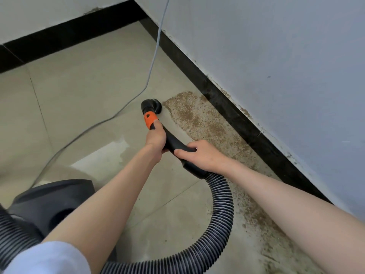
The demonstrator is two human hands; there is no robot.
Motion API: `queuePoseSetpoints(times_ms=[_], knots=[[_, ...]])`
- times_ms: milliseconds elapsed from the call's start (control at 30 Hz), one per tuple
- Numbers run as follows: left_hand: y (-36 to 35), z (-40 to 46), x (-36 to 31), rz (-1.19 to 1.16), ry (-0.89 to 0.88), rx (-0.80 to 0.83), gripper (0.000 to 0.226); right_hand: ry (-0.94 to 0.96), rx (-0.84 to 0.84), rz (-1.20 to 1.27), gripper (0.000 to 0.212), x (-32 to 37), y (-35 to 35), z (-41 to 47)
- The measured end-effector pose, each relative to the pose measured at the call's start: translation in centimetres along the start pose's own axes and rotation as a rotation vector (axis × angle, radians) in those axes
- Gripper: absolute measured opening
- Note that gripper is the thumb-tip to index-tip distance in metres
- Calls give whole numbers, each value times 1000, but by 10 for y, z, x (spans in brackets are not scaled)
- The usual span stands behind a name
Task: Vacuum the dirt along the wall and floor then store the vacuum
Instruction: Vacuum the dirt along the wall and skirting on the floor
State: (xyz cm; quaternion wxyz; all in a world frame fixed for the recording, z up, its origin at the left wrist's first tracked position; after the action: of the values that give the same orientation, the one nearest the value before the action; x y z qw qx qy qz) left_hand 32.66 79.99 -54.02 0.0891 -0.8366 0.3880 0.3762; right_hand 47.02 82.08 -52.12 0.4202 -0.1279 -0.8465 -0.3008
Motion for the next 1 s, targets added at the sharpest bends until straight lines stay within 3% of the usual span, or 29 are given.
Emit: queuePoseSetpoints(times_ms=[100,267,700,900,1000], knots=[[-16,-3,-5,1,0,41,56,-10,-35,9,45,-5,13,-2],[-39,5,-9,3,-4,75,56,-37,-62,24,34,-15,30,2],[-89,20,-30,130,-49,181,60,-91,-213,22,42,-37,55,14],[-97,20,-32,156,-55,219,42,-108,-275,12,46,-45,54,16],[-87,26,-34,144,-68,199,53,-94,-275,12,44,-37,45,18]])
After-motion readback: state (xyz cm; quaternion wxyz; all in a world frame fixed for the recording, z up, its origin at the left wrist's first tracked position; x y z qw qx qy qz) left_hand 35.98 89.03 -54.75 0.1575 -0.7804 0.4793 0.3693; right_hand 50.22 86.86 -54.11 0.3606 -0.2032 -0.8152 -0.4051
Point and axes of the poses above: each hand's wrist, its own z-axis towards the middle knuckle, its own y-axis out of the back of the hand, x = y × z, the point moved 1 cm from there along z, towards the middle knuckle
